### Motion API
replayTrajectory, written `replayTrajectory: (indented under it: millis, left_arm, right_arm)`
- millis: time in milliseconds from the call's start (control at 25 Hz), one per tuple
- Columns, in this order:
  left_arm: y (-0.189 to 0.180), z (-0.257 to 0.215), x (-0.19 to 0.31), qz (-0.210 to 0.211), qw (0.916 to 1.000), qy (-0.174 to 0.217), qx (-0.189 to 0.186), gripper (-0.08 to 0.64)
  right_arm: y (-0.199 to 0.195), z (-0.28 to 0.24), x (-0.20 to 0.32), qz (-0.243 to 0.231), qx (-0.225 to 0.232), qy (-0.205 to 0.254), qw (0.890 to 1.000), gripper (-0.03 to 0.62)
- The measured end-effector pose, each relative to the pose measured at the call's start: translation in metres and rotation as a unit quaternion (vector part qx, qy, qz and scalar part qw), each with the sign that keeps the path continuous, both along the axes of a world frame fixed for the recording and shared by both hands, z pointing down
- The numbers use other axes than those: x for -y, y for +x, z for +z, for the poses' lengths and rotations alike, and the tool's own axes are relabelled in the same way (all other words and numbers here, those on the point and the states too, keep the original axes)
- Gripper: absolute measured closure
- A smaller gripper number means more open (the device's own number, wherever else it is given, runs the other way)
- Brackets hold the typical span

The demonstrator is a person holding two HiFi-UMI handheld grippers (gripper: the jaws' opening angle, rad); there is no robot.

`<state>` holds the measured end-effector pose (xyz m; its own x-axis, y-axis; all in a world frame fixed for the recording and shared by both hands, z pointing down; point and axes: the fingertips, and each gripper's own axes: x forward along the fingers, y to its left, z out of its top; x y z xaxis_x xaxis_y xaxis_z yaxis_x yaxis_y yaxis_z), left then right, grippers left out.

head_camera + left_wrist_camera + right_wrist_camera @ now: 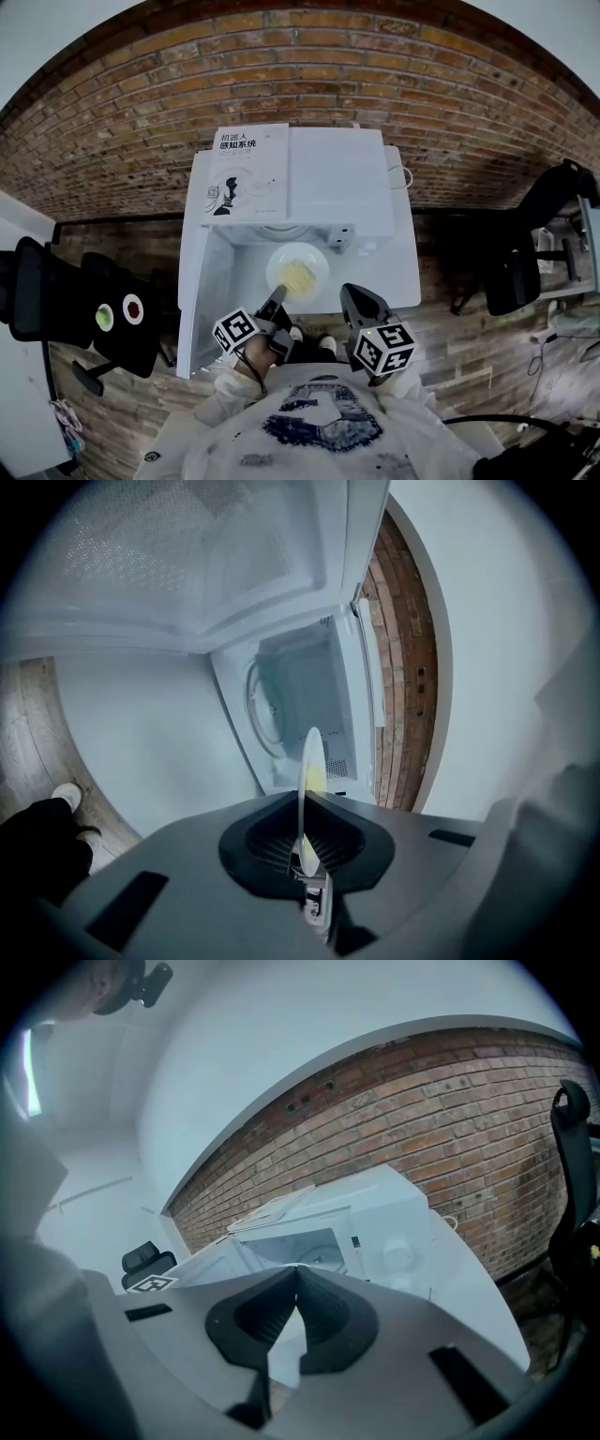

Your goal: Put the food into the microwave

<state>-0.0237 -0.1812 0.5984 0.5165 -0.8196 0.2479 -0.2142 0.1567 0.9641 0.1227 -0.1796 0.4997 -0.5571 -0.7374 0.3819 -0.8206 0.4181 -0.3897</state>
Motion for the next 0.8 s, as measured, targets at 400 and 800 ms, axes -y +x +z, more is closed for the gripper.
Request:
replayTrajectory:
  millis: [400,800]
  left_arm:
    - [-0.005,0.021,0.031,-0.007,0.9998,-0.014,0.008,0.543]
    - [-0.011,0.044,0.057,-0.025,0.9991,-0.033,0.015,0.543]
  right_arm:
    - [0.006,0.001,0.012,0.013,-0.007,-0.005,1.000,0.578]
    - [0.003,0.006,0.026,0.014,-0.011,-0.011,1.000,0.578]
